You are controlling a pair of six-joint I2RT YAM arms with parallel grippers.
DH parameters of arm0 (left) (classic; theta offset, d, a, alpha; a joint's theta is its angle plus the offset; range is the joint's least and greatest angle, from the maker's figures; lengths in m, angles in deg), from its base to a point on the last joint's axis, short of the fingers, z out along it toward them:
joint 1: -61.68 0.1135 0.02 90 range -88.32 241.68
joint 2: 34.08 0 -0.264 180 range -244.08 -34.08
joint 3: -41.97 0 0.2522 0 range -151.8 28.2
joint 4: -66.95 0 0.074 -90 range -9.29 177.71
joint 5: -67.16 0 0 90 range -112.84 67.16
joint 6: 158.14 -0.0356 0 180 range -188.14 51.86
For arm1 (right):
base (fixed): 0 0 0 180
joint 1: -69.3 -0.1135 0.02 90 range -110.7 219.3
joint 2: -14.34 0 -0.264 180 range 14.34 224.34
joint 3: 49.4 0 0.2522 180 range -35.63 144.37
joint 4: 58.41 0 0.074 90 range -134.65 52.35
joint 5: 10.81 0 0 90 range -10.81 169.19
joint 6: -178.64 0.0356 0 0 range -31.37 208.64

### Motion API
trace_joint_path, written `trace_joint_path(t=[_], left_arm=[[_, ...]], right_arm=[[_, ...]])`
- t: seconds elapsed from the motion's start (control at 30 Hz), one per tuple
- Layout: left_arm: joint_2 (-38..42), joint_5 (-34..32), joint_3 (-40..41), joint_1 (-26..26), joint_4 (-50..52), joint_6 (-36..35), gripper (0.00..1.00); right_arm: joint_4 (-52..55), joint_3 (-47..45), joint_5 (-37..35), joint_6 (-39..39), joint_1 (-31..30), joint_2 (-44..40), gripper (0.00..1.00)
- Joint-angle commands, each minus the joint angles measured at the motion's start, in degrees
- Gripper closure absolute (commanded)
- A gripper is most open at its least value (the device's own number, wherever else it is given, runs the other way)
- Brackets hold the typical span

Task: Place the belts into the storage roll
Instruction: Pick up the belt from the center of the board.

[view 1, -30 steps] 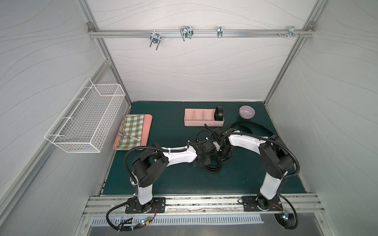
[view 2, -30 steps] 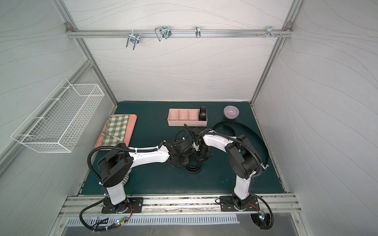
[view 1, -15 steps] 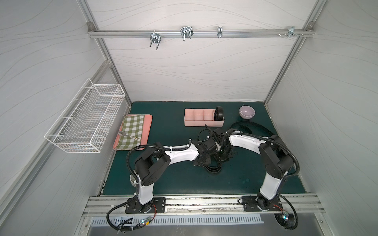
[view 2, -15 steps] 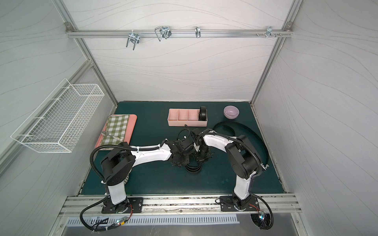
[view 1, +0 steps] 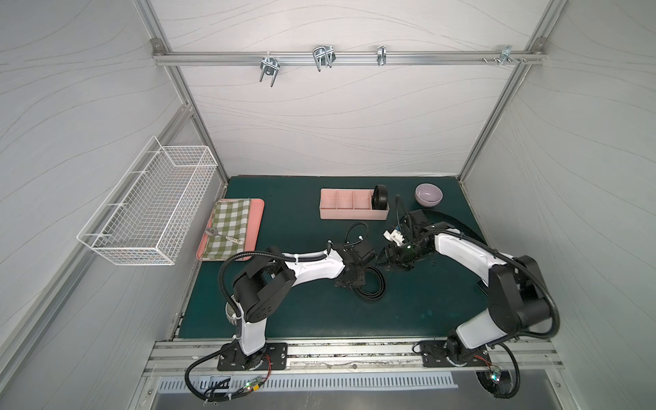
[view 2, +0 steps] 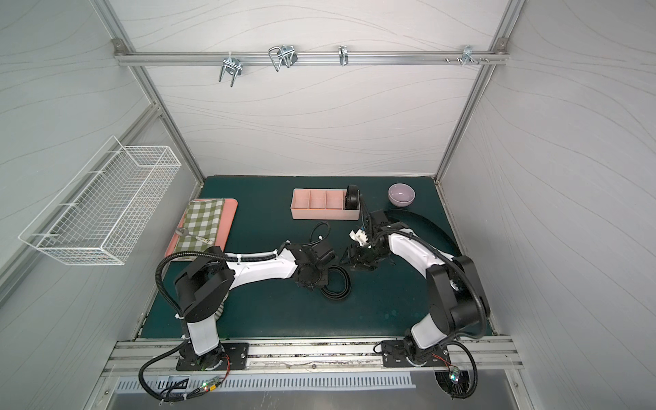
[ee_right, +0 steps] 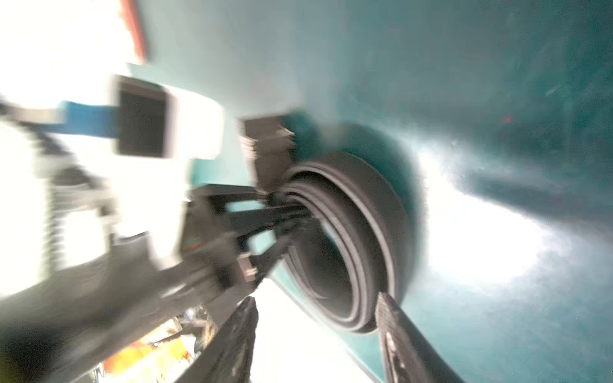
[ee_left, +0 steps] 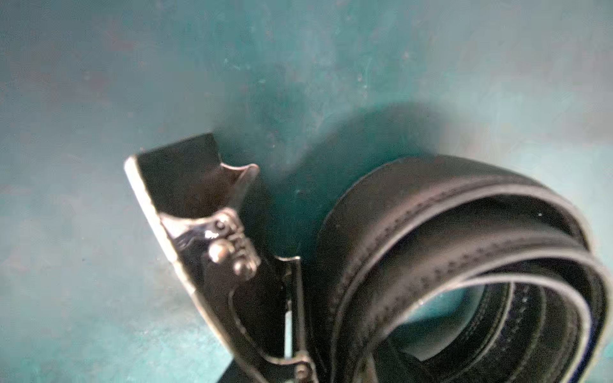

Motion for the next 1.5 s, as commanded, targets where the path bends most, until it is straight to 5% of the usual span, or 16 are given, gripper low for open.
trace_joint_path(t=[0.0, 0.23, 0.47, 0.67, 0.83, 1.07, 1.47], left_arm=[[-0.8, 3.9, -1.7, -0.1, 7.0, -5.2, 1.00], [1.4, 8.1, -8.4, 1.8, 19.7, -17.0, 1.00], [1.9, 14.1, -18.4, 7.6, 32.9, -28.8, 1.00], [1.0, 25.1, -21.3, 16.2, 36.6, -34.3, 1.00], [0.7, 29.1, -23.7, 19.8, 41.6, -39.5, 1.00], [-0.1, 30.6, -24.9, 20.9, 47.6, -44.4, 1.00], [0.6, 33.0, -25.1, 20.9, 49.6, -45.1, 1.00]], right_arm=[[-3.4, -1.9, 2.8, 0.8, 1.1, -7.6, 0.38], [-4.8, -7.5, -7.0, -3.7, -2.1, -23.0, 0.37], [-7.5, -10.6, -21.0, -12.7, -15.3, -32.7, 0.27], [-0.9, -4.5, -28.5, -17.0, -24.6, -31.1, 0.02], [1.7, 0.1, -43.8, -23.8, -40.2, -28.8, 0.01], [-5.3, -1.4, -65.5, -43.7, -59.3, -21.5, 0.01], [-28.3, -7.8, -73.6, -62.5, -61.8, -18.0, 0.01]])
